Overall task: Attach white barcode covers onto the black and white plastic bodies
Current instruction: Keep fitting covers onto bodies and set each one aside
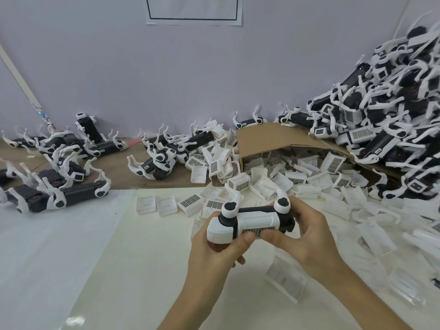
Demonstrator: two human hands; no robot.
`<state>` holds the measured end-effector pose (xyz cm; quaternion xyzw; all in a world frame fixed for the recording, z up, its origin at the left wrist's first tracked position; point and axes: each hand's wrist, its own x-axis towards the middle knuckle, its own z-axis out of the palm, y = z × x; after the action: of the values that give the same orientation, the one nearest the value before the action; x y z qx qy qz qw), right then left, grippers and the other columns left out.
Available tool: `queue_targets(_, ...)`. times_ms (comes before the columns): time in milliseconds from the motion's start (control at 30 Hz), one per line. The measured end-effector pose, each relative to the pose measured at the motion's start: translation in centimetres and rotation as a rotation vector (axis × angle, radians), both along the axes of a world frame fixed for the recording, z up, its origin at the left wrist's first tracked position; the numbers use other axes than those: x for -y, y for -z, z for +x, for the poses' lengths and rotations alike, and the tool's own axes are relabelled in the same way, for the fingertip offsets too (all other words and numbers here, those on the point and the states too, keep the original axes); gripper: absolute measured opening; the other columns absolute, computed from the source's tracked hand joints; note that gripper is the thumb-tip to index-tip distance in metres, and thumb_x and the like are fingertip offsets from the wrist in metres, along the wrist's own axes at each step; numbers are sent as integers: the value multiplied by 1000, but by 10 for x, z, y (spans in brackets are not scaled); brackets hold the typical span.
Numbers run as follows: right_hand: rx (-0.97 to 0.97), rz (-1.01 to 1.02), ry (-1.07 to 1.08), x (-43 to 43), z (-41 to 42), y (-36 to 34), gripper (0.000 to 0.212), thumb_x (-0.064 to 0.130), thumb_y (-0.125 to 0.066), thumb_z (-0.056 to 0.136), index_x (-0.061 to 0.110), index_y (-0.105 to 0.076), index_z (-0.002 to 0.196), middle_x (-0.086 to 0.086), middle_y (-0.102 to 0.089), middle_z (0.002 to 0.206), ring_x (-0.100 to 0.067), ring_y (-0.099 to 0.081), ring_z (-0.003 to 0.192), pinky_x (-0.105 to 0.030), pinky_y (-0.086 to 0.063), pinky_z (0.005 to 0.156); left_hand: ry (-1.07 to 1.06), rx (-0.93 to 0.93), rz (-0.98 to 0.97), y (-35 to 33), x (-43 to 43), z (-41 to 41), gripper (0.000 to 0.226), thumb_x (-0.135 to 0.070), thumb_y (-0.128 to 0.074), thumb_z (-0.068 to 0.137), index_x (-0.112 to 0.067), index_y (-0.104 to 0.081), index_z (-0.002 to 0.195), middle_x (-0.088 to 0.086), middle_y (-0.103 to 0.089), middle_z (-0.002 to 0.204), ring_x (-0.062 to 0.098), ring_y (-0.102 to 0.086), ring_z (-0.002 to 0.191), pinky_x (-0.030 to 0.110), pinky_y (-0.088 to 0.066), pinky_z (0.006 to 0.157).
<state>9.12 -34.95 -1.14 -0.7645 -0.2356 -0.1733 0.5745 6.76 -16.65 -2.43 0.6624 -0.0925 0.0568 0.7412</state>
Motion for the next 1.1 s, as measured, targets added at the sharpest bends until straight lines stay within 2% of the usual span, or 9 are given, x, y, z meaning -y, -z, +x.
queue_targets(200,11,-21,27,-3,-2,1,23,45,-76,76,39,-65,96,17,-68,85,0,-60,80,-6,-41,71,4,-53,-18,2,2,0,38,-59,-74,62,-32,-75,90,2,-73,77,15,-64,57,22,-48,53)
queue_targets(400,-121,63,-15,-4,-4,-3,30,47,-67,81,34,-68,109,3,-73,107,-15,-65,104,-21,-49,88,-10,-165,-130,1,-1,3,48,-58,-74,68,-20,-75,98,9,-74,83,20,-62,57,25,-50,54)
queue_targets(500,-185,148,-59,-4,-4,-4,32,39,-71,79,28,-68,109,-3,-73,107,-21,-67,101,-29,-54,86,-17,-169,-108,1,-4,6,60,-62,-69,71,-15,-69,107,9,-74,82,20,-59,55,25,-49,54)
queue_targets(633,-286,321,-77,-2,1,-3,36,18,-70,78,9,-53,109,-9,-76,99,-19,-71,89,-23,-54,74,-8,-150,-110,-2,-6,7,49,-64,-68,71,-21,-74,96,10,-72,78,21,-58,55,24,-47,53)
queue_targets(733,-329,378,-54,2,3,-4,48,16,-70,75,16,-50,118,-12,-74,99,-24,-71,88,-26,-56,76,-15,-171,-125,-2,-7,8,37,-56,-71,75,-22,-74,87,12,-70,73,20,-58,55,24,-47,52)
queue_targets(833,-303,225,-76,4,3,-7,41,20,-67,82,26,-62,122,-11,-74,100,-25,-70,94,-31,-55,81,-34,-179,-121,0,-7,7,45,-56,-79,74,-14,-71,89,14,-69,68,20,-56,54,26,-46,51)
queue_targets(900,-308,150,-85,5,2,-8,37,22,-68,82,31,-67,118,-11,-75,99,-27,-70,96,-39,-54,87,-48,-170,-115,-1,-8,7,38,-58,-75,73,-21,-74,79,13,-67,66,20,-56,53,25,-46,51)
queue_targets(1000,-376,221,-106,6,3,-12,33,21,-72,77,32,-71,108,-14,-75,94,-21,-69,82,-27,-54,73,-74,-121,-145,-3,-9,10,26,-48,-75,79,-22,-72,82,16,-66,65,24,-55,52,26,-45,48)
queue_targets(1100,-502,376,-85,9,6,-13,32,27,-78,70,30,-75,102,-16,-75,92,-18,-65,73,-22,-51,61,-140,-51,-246,-5,-12,15,35,-36,-62,81,-8,-63,101,22,-61,60,25,-49,44,28,-42,42)
